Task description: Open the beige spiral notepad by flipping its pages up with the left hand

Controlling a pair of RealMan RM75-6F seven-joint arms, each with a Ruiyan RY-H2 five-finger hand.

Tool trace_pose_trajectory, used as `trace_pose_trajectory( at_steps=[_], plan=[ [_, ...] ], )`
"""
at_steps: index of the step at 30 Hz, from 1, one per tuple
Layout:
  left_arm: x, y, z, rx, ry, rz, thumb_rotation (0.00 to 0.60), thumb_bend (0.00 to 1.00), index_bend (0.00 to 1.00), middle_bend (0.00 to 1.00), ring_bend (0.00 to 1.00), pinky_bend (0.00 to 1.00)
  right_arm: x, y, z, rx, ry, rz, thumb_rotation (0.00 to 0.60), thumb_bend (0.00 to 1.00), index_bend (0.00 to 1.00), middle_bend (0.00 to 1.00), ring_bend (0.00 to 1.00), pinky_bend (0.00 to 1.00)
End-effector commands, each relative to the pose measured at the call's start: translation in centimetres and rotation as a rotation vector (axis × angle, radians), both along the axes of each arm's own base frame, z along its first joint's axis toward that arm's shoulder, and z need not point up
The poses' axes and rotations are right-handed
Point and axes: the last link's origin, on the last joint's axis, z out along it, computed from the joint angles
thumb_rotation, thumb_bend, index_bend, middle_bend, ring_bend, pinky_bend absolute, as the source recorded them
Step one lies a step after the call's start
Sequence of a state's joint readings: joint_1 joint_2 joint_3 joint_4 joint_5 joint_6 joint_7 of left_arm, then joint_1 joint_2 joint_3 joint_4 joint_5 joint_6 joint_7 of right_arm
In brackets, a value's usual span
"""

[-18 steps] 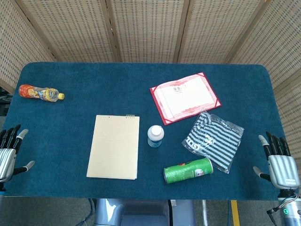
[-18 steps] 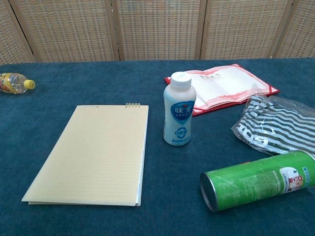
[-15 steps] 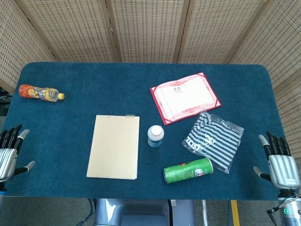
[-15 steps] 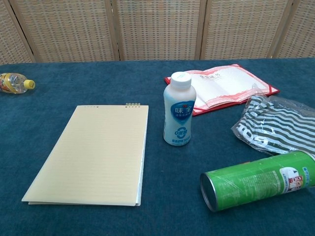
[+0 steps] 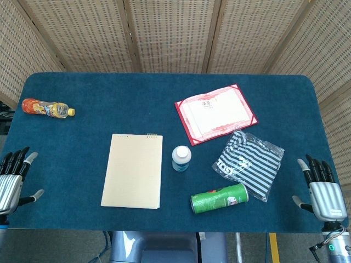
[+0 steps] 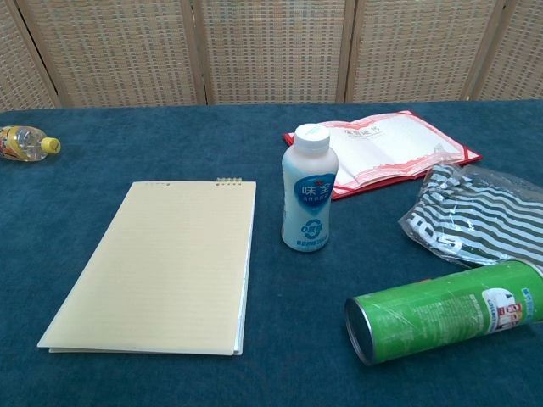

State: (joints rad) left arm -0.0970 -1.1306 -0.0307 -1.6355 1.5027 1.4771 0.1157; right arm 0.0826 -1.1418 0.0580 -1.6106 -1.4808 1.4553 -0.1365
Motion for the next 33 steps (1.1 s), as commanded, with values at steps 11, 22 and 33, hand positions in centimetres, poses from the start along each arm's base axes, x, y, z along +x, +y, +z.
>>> trace_pose_trajectory(
  at_steps=[11, 22, 33],
  plan=[
    [0.2, -0.2, -0.6, -0.017, 0.025, 0.006, 0.600, 0.16, 0.00, 0.00, 0.00, 0.00, 0.0, -0.1, -0.2, 0.014, 0.002, -0.004, 0.600, 0.21, 0.03, 0.00, 0.00, 0.00],
    [1.5, -0.1, -1.5, -0.010, -0.009, 0.002, 0.600, 0.17, 0.00, 0.00, 0.00, 0.00, -0.2, -0.2, 0.0, 0.013, -0.006, -0.019, 0.600, 0.21, 0.03, 0.00, 0.00, 0.00],
    [4.4, 0.4, -4.4, -0.074, -0.016, -0.013, 0.600, 0.21, 0.00, 0.00, 0.00, 0.00, -0.2, -0.2, 0.1, 0.015, -0.010, -0.025, 0.600, 0.21, 0.03, 0.00, 0.00, 0.00]
  ],
)
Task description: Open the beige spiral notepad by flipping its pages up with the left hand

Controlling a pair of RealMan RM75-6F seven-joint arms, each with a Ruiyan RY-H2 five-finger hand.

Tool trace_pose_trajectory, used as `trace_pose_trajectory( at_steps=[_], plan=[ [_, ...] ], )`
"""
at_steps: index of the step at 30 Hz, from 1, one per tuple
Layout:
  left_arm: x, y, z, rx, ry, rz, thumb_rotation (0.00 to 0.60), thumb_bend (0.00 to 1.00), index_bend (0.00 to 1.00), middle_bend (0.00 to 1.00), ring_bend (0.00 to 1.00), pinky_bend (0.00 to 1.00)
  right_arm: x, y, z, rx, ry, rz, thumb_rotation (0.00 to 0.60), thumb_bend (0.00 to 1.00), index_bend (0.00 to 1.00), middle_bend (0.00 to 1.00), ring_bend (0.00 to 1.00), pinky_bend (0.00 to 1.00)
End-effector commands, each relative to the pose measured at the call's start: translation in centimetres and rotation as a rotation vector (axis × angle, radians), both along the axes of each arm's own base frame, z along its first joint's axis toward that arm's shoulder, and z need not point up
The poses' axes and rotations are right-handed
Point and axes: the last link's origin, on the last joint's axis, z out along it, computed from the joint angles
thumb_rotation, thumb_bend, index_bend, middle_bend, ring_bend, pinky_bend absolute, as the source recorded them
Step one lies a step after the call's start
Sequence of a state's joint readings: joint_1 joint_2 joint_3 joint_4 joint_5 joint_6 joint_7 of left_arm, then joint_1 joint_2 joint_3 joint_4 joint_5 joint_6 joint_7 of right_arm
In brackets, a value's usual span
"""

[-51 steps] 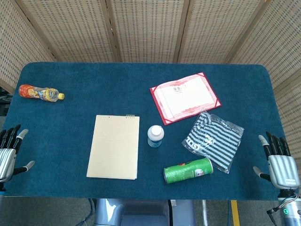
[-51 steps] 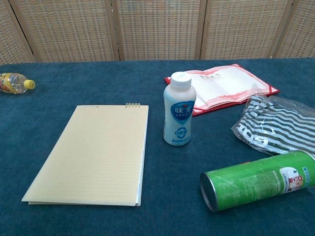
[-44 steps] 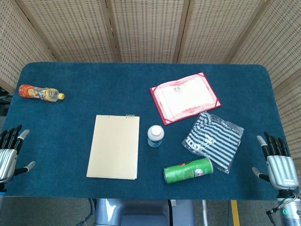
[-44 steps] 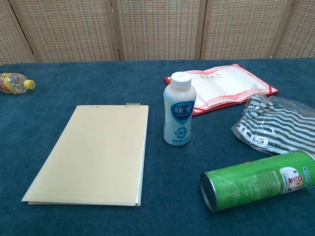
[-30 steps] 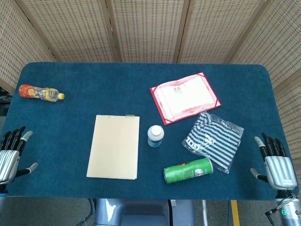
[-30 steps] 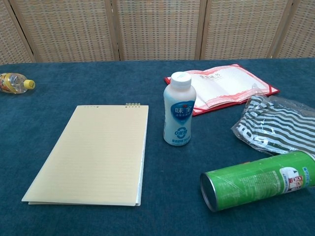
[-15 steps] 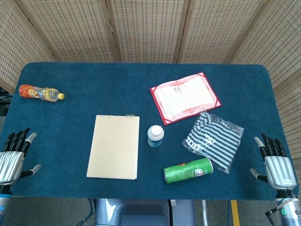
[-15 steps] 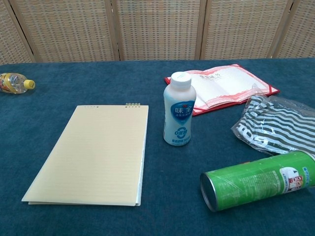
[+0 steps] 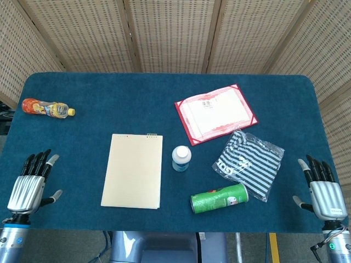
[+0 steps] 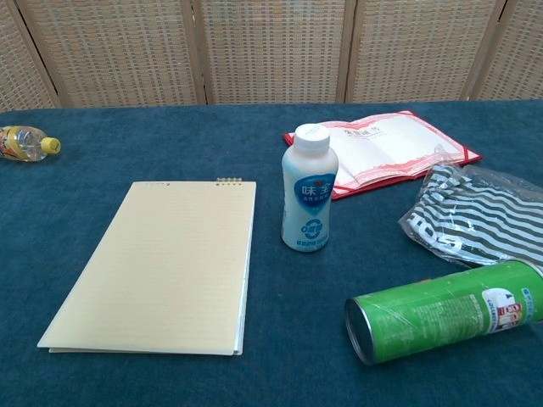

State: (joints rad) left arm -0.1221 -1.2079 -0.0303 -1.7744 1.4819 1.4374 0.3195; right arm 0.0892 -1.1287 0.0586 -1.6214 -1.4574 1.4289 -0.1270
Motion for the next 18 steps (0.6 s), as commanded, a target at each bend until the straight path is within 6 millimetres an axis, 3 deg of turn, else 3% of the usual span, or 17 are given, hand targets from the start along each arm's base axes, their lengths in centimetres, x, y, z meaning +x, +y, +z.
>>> trace_pose_trajectory(
  at_steps=[1, 18],
  plan=[
    [0.7, 0.1, -0.8, -0.025, -0.002, -0.004, 0.600, 0.21, 0.00, 0.00, 0.00, 0.00, 0.0, 0.0, 0.0, 0.001, 0.000, -0.001, 0.600, 0.21, 0.03, 0.00, 0.00, 0.00],
    [5.8, 1.2, -6.8, -0.203, 0.042, -0.112, 0.600, 0.21, 0.00, 0.00, 0.00, 0.00, -0.4, -0.1, 0.9, -0.026, -0.020, -0.016, 0.600, 0.21, 0.03, 0.00, 0.00, 0.00]
  ],
)
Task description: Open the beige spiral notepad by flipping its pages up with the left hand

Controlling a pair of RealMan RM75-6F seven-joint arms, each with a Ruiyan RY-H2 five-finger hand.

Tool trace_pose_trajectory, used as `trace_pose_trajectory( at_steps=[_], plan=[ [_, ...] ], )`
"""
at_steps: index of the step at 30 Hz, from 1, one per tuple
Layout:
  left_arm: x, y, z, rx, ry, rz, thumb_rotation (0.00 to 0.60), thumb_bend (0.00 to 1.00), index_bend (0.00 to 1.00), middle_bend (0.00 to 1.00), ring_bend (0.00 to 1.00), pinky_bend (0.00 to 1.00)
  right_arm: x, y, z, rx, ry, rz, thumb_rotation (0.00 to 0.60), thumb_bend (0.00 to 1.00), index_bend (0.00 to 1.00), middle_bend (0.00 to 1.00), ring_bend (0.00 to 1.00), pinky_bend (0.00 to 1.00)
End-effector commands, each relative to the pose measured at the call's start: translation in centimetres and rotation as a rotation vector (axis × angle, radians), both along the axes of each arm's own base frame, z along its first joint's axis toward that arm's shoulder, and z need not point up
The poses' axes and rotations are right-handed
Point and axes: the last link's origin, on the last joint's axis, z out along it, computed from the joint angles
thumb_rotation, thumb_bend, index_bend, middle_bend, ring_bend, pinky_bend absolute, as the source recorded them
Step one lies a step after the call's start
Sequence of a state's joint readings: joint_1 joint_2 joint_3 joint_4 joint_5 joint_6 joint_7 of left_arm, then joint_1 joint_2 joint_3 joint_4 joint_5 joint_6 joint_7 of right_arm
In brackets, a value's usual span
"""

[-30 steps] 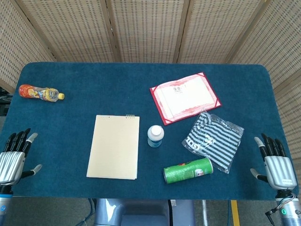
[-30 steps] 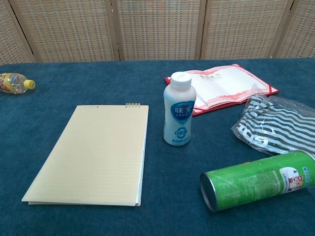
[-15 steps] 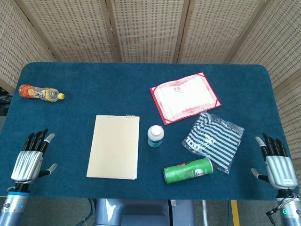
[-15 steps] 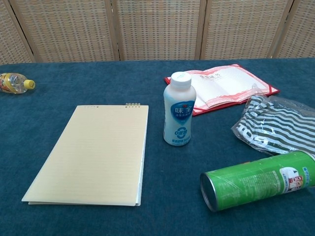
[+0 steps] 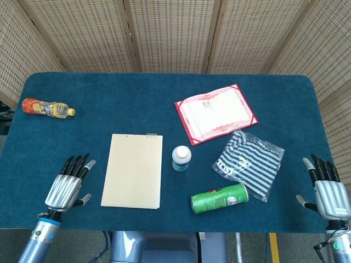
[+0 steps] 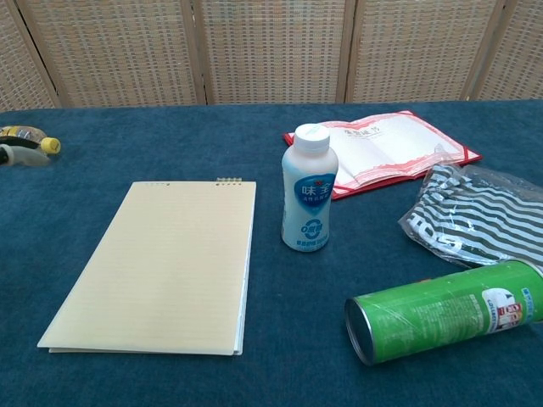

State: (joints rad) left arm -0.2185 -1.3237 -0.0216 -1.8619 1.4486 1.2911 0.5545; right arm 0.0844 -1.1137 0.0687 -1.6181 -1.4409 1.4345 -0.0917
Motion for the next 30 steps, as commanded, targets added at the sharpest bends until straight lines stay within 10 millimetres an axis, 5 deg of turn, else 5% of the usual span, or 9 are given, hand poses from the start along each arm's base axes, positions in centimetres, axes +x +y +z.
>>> trace_pose_trajectory(
  at_steps=[1, 10, 30],
  plan=[
    [1.0, 0.1, -1.6, -0.038, 0.003, -0.020, 0.600, 0.21, 0.01, 0.00, 0.00, 0.00, -0.1, 0.0, 0.1, -0.002, -0.002, -0.002, 0.600, 0.21, 0.03, 0.00, 0.00, 0.00],
    [2.0, -0.5, -5.6, -0.114, 0.026, -0.035, 0.600, 0.21, 0.03, 0.00, 0.00, 0.00, -0.3, -0.1, 0.5, -0.013, -0.014, -0.009, 0.600, 0.21, 0.03, 0.00, 0.00, 0.00],
    [2.4, -1.9, -10.0, -0.124, 0.009, -0.052, 0.600, 0.24, 0.08, 0.00, 0.00, 0.00, -0.5, -0.1, 1.0, -0.023, -0.039, -0.016, 0.600, 0.21, 0.03, 0.00, 0.00, 0.00]
  ],
)
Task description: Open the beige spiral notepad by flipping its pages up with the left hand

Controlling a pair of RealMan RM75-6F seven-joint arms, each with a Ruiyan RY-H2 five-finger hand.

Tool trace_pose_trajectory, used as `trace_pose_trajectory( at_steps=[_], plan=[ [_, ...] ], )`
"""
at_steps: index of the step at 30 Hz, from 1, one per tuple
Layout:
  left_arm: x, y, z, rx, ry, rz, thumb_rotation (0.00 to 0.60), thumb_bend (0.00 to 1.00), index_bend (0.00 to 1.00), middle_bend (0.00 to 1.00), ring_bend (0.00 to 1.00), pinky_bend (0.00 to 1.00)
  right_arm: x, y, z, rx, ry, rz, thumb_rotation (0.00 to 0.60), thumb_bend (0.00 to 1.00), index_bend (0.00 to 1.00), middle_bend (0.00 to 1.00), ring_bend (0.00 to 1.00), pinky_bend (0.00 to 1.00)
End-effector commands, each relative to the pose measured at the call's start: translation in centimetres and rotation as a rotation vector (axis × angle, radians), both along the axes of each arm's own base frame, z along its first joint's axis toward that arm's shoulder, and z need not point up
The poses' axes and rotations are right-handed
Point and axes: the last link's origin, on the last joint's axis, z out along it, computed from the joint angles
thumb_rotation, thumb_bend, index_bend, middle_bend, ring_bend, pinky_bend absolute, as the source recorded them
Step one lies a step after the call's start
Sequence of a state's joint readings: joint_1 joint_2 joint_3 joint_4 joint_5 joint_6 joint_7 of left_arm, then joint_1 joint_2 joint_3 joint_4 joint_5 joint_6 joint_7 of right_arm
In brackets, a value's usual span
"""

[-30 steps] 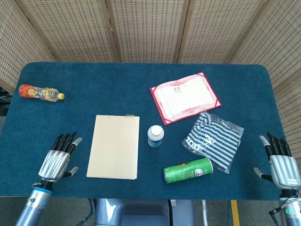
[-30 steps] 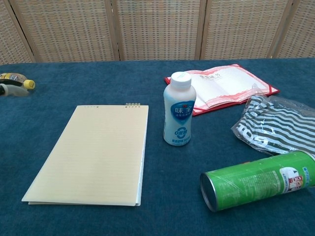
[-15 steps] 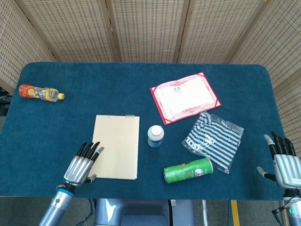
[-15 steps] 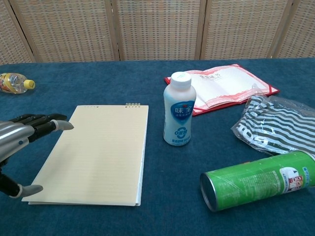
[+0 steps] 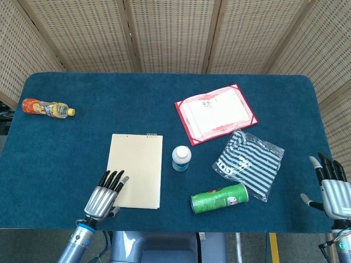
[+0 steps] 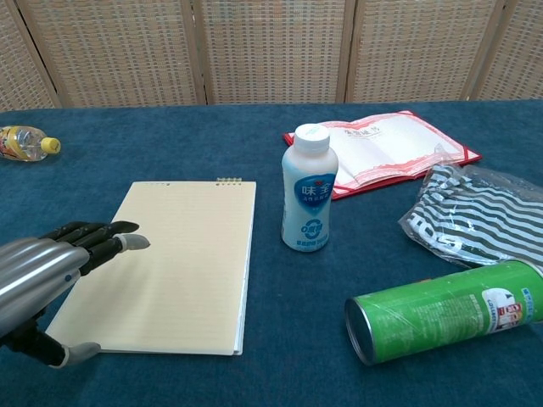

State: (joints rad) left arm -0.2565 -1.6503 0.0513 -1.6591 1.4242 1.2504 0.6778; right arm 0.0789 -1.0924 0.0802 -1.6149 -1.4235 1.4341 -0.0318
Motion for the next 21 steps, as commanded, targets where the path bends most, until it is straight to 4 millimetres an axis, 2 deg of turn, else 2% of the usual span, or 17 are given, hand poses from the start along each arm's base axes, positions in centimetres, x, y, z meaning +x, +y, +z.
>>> trace_pose_trajectory(
  at_steps=[1, 21],
  plan=[
    [0.1, -0.1, -0.3, 0.003, -0.012, 0.003, 0.600, 0.24, 0.08, 0.00, 0.00, 0.00, 0.0, 0.0, 0.0, -0.001, -0.001, 0.000, 0.600, 0.21, 0.03, 0.00, 0.00, 0.00],
    [1.1, -0.5, -1.4, -0.022, -0.025, -0.006, 0.600, 0.24, 0.11, 0.00, 0.00, 0.00, 0.1, 0.0, 0.3, -0.004, -0.009, 0.001, 0.600, 0.21, 0.03, 0.00, 0.00, 0.00]
  ],
)
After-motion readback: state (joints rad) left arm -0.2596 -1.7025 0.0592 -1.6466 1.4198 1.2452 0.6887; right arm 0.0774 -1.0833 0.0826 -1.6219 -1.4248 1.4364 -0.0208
